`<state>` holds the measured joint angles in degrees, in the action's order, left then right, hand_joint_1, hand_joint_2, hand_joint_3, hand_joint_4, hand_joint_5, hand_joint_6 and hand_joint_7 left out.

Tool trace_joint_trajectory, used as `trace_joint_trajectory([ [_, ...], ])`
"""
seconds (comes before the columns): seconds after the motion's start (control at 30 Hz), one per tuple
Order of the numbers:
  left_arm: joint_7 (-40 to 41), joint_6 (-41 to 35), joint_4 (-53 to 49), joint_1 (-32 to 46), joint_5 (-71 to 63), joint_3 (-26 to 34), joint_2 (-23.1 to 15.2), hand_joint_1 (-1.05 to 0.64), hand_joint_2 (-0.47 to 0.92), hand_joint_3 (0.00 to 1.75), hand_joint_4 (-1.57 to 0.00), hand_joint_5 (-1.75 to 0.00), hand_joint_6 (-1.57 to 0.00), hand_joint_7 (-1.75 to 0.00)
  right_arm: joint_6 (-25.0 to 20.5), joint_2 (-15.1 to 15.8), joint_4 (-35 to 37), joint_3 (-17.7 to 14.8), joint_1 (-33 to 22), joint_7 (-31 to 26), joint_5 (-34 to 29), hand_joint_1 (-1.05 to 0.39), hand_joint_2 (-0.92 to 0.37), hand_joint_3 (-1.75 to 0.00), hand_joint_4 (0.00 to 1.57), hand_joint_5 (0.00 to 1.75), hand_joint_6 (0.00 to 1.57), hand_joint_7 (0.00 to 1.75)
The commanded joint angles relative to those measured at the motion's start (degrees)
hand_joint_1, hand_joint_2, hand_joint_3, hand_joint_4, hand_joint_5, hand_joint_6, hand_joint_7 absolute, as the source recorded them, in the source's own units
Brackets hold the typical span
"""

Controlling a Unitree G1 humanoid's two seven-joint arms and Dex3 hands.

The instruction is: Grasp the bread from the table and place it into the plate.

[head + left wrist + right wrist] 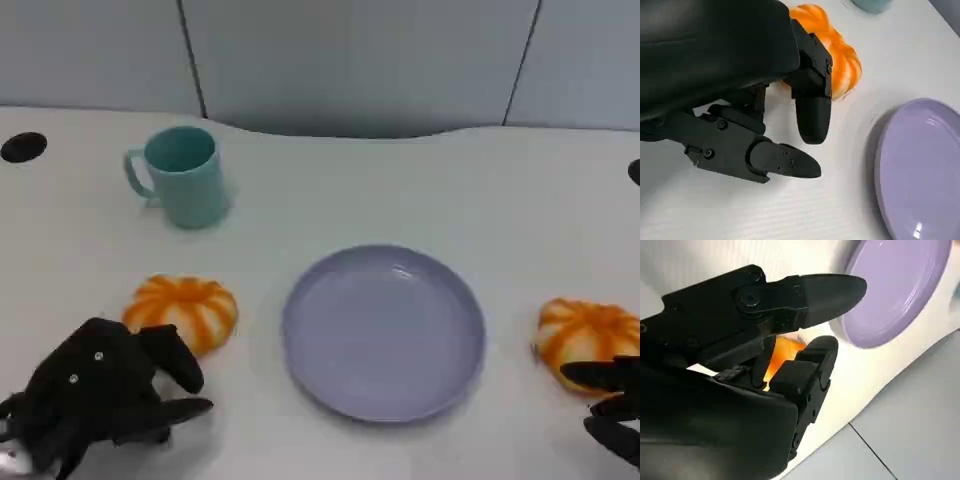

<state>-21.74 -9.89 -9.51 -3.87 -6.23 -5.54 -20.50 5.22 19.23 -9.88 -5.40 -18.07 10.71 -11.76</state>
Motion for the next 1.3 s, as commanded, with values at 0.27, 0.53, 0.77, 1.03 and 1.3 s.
trace_joint_trajectory([
  [0.27, 0.2, -0.5, 0.37, -0.33, 0.26, 0.49, -0.26, -0.42, 0.92, 0.16, -0.58, -1.75, -0.4, -1.75, -0.07, 0.77, -0.21, -0.26, 0.19, -0.17, -0.23, -0.27, -0.92, -0.34, 0.68, 0.62, 0.81, 0.0],
  [0.53, 0.4, -1.35, 0.69, -0.28, 0.26, 0.52, -0.04, -0.42, 0.92, 0.16, -0.58, -1.75, -0.39, -1.75, -0.08, 0.56, 0.22, -0.29, 0.22, -0.12, 0.19, -0.28, -0.92, -0.34, 0.68, 0.62, 0.81, 0.0],
  [0.77, 0.92, -0.2, 0.24, -0.27, -0.1, 0.47, 0.1, -0.42, 0.92, 0.16, -0.58, -1.75, -0.39, -1.75, -0.33, 0.2, 0.17, -0.29, 0.31, -0.32, 0.33, -0.27, -0.92, -0.32, 0.69, 0.63, 0.82, 0.01],
  [1.03, 3.43, 10.28, -2.59, 0.98, 1.55, 2.87, 2.19, -0.36, 0.92, 0.16, -0.56, -1.75, -0.38, -1.74, 1.26, 0.17, 0.89, 0.34, 0.81, -0.9, -0.57, -0.26, -0.92, -0.32, 0.69, 0.63, 0.82, 0.01],
  [1.3, 24.43, 28.55, 1.64, 2.76, -27.14, -2.97, -5.54, -0.51, 0.92, 0.04, -0.37, -1.68, -0.26, -1.43, -1.66, -0.41, -0.57, 1.34, 0.89, -1.15, -1.66, -0.28, -0.92, -0.33, 0.66, 0.63, 0.81, 0.0],
])
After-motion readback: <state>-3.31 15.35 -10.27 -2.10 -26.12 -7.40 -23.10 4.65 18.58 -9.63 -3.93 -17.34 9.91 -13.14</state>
